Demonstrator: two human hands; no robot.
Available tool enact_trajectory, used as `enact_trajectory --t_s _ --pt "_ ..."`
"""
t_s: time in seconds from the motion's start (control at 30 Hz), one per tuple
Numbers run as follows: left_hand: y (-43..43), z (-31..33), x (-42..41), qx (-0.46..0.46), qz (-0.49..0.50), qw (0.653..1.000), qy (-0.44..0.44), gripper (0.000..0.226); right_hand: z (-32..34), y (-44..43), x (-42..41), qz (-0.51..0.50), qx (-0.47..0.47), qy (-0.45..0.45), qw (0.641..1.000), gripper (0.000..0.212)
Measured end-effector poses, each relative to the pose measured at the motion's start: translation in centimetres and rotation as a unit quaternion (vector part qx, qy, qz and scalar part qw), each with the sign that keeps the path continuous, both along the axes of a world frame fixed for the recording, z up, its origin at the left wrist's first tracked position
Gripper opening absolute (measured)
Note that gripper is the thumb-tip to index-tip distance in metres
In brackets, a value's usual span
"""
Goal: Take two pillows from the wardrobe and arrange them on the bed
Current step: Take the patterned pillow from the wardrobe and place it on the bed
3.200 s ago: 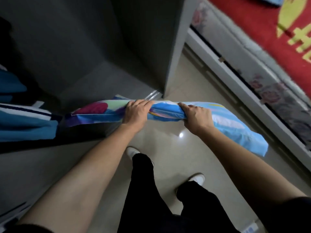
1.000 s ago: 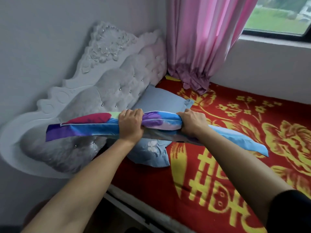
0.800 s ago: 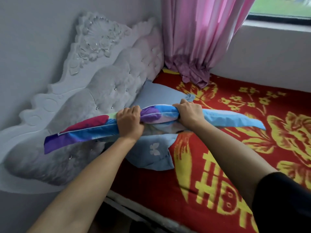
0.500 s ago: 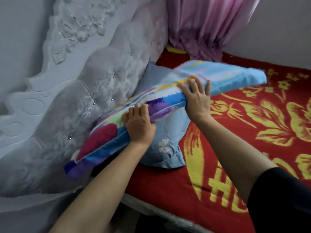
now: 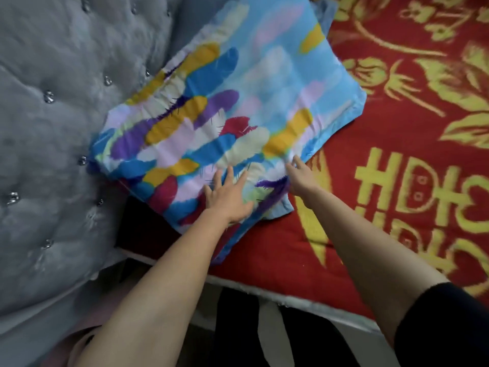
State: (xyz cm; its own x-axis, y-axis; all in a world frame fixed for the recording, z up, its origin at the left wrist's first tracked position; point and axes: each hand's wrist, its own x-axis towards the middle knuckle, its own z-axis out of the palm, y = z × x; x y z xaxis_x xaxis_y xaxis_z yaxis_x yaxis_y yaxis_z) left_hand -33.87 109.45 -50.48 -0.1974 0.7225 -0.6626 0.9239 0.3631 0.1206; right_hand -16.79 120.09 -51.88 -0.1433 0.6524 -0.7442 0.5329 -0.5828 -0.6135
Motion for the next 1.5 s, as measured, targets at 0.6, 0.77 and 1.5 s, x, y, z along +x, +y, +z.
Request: enact_trajectory --t_s 0.6,0.77,1.5 --pt "15.4 -3.4 -16.7 0.267 0.022 0.951 0.155 0.117 -6.5 0.3 -6.7 -0.097 -0.021 -0.067 0.993 0.111" --pt "18.0 -4.7 -18.0 0.146 0.019 0.981 0.126 0.114 -7.5 1.8 -7.8 -0.094 -0.023 -0.123 0.988 0.108" --pt "20.4 8.4 -21.0 0.562 0.15 0.807 0.1 0.037 5.3 12.0 -12.8 -0.088 0.403 -0.173 0.895 0.051"
